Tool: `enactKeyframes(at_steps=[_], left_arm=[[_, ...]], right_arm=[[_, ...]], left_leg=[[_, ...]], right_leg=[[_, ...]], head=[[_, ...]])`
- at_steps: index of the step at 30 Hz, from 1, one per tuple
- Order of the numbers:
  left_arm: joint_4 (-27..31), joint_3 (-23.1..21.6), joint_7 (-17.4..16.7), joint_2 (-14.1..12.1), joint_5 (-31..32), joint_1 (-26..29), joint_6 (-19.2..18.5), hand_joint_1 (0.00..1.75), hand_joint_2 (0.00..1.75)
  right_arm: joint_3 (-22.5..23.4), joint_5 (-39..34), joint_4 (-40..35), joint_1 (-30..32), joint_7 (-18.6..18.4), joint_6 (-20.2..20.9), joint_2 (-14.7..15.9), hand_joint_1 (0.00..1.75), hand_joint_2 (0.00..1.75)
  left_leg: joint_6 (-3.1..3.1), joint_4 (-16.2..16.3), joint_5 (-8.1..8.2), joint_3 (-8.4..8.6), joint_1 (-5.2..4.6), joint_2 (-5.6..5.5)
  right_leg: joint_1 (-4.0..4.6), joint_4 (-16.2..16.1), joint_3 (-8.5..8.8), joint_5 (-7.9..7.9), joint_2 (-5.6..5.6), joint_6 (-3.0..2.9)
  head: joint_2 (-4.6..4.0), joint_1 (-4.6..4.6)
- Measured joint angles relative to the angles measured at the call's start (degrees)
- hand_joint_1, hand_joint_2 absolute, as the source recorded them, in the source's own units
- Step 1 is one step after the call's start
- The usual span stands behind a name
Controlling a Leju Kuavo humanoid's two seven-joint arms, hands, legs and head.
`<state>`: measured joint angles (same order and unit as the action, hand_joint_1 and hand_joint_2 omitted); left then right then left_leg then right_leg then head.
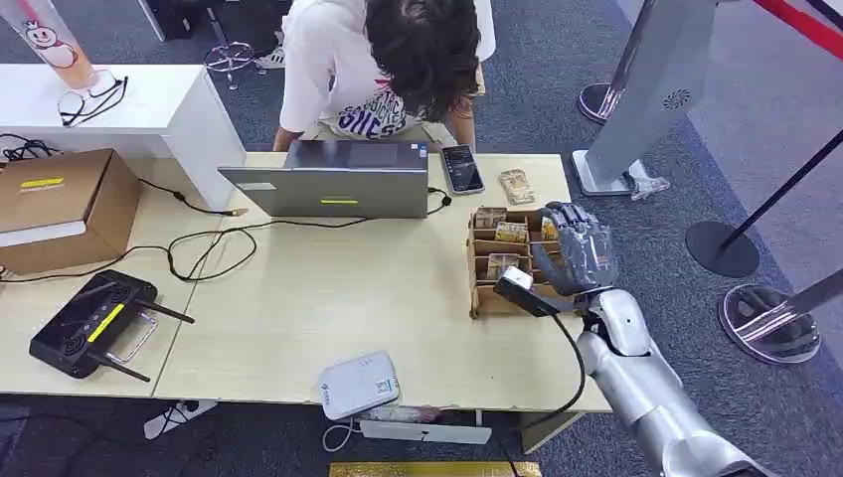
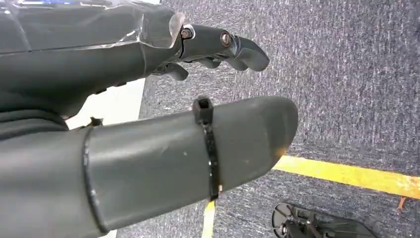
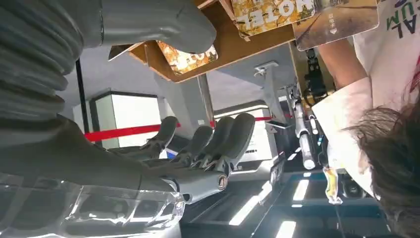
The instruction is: Pass the card to the sensor for recognition and then transmit it.
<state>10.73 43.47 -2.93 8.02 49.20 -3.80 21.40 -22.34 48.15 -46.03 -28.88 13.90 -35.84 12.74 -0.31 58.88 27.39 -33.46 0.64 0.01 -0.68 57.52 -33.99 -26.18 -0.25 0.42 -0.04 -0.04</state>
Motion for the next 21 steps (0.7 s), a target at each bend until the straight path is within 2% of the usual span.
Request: enactKeyframes(at_steps=[5,13,18,21], left_arm=[[0.0,0.0,0.33,-0.02,0.0,0.03,-0.07,0.0,0.0],[0.0,0.0,0.64,-0.09,0.0,0.05,-0.15,0.0,0.0],[0.0,0.07,0.64,-0.11,-0.02,0.06,-0.15,0.0,0.0],[0.0,0.15,0.64,-0.15,-0.04,0.06,-0.15,0.0,0.0]], right_arm=[[-0.22,-0.37,-0.68,0.37,-0.35,-0.09,0.81,0.82,1.75],[-0.46,-1.07,-3.06,2.24,-1.03,0.0,2.73,0.77,1.75],[-0.55,-1.16,-5.18,3.55,-1.38,0.13,3.87,0.66,1.75],[-0.61,-1.16,-6.19,4.04,-1.38,0.2,4.13,0.68,1.75]], left_leg=[[0.0,0.0,0.0,0.0,0.0,0.0],[0.0,0.0,0.01,-0.01,-0.01,0.0],[0.0,0.0,0.01,0.0,0.0,0.0],[0.0,0.0,0.0,0.0,0.0,0.01]], right_leg=[[0.0,0.0,0.0,0.0,0.0,0.0],[0.0,0.0,0.0,0.0,0.0,0.0],[0.0,0.0,0.0,0.0,0.0,0.0],[0.0,0.0,0.0,0.0,0.01,0.0]], head=[[0.0,0.0],[0.0,0.0],[0.0,0.0],[0.0,-0.02]])
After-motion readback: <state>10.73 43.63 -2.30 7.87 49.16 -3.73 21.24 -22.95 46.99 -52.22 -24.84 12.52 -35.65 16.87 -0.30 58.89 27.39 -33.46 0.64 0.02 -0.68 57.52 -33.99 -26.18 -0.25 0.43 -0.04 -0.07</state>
